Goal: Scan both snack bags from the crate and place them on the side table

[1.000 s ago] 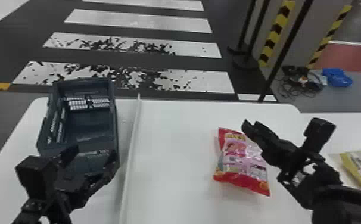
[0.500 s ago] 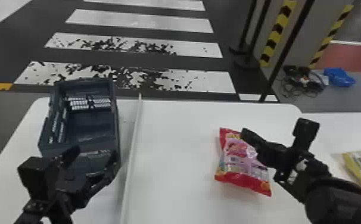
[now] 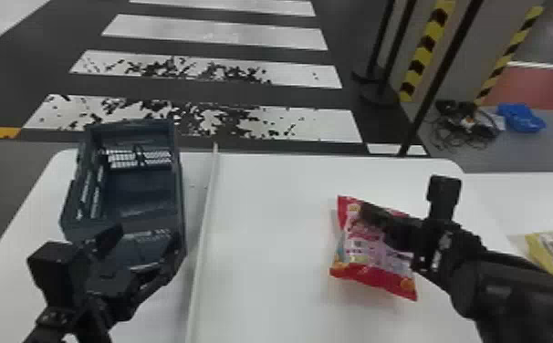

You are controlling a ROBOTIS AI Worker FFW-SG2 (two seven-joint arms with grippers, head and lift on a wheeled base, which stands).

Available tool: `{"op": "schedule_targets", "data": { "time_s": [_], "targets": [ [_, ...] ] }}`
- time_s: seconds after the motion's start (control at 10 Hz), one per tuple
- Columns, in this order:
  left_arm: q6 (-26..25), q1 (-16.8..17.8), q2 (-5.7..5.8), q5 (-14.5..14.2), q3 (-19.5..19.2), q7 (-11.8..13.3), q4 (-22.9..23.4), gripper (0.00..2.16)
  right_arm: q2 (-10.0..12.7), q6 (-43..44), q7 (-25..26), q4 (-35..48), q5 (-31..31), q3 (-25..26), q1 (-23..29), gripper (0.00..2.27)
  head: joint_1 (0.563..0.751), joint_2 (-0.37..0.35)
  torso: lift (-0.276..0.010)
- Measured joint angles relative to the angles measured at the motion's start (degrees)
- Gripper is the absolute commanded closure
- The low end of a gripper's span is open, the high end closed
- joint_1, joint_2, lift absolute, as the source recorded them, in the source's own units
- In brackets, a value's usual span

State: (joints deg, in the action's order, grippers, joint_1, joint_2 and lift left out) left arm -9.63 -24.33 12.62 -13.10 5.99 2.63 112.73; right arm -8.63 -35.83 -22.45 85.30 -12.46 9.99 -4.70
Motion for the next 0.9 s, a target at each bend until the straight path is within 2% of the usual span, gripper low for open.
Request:
{"op": "schedule_targets", "data": {
  "time_s": [0.9],
  "targets": [
    [0.0, 0.2, -0.06, 0.0, 0.1, -0.1, -0.1, 0.09, -0.4, -4.2, -1.5, 5.9, -0.5, -0.4, 5.6, 2.26, 0.695, -0.094, -0.095]
  ]
}}
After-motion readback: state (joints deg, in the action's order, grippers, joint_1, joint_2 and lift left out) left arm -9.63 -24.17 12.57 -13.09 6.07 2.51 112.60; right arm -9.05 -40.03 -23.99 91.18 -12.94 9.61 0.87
